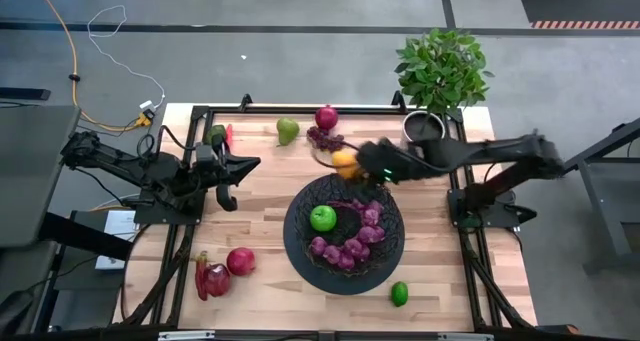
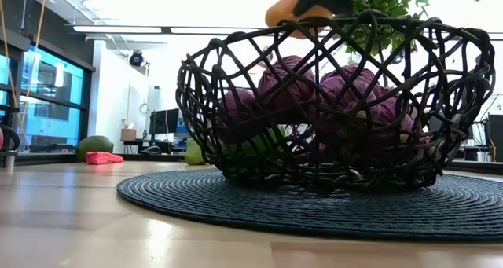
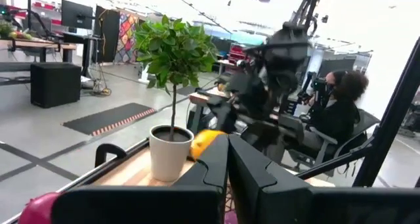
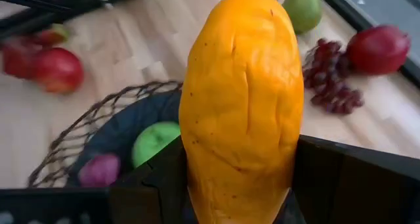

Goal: Build produce basket
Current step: Put the yellow mango into the basket

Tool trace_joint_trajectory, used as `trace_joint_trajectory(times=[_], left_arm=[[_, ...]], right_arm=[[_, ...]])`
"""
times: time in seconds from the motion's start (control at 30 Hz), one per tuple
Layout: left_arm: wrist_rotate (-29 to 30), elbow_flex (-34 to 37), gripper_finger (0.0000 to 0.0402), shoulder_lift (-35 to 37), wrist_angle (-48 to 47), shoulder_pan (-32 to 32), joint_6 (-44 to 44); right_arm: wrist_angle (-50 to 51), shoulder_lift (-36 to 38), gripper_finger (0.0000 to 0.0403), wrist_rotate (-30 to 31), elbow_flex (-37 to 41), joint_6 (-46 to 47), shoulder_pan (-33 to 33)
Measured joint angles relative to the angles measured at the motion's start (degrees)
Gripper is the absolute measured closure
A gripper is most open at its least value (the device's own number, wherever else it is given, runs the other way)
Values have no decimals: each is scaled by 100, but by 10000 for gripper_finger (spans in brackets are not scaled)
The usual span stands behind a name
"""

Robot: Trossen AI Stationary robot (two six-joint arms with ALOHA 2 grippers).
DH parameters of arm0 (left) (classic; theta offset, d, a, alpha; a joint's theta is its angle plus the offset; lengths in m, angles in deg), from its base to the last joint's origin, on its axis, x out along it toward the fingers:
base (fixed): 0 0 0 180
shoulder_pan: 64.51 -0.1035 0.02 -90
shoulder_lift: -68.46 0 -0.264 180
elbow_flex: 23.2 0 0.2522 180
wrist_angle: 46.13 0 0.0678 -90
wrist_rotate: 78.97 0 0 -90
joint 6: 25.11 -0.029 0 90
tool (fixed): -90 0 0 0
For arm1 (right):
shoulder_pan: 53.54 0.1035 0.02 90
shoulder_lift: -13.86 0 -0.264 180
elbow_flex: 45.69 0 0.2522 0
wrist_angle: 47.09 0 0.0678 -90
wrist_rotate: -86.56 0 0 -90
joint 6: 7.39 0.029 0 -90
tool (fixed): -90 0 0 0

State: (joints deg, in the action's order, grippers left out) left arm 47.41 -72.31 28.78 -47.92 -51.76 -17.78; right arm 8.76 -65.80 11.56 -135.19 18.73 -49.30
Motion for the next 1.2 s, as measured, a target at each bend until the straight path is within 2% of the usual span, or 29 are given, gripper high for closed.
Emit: trace_joint_trajectory(times=[0.13, 0.23, 0.33, 0.43, 0.53, 0.63, 1.2], left_arm=[[-146, 0, 401, -4, -4, 0, -1], [-144, 0, 401, -4, -7, 2, 1], [-144, 0, 401, -7, -11, 2, -36], [-274, 0, 401, -7, -23, 2, -163], [-686, 0, 401, -17, -51, 4, -246], [-942, 0, 401, -64, -57, 4, -213], [-963, 0, 401, -94, -57, 4, -201]], right_arm=[[-1678, 1066, 214, 106, 1432, 189, 318], [-3274, 1660, 214, -9, 2328, -133, 409], [-4694, 1961, 214, -340, 2961, -698, 414], [-5617, 2042, 212, -803, 3320, -1223, 414], [-5801, 2042, 211, -1104, 3358, -1617, 412], [-5785, 2026, 210, -1116, 3348, -1892, 404], [-5784, 2021, 208, -953, 3341, -1928, 325]])
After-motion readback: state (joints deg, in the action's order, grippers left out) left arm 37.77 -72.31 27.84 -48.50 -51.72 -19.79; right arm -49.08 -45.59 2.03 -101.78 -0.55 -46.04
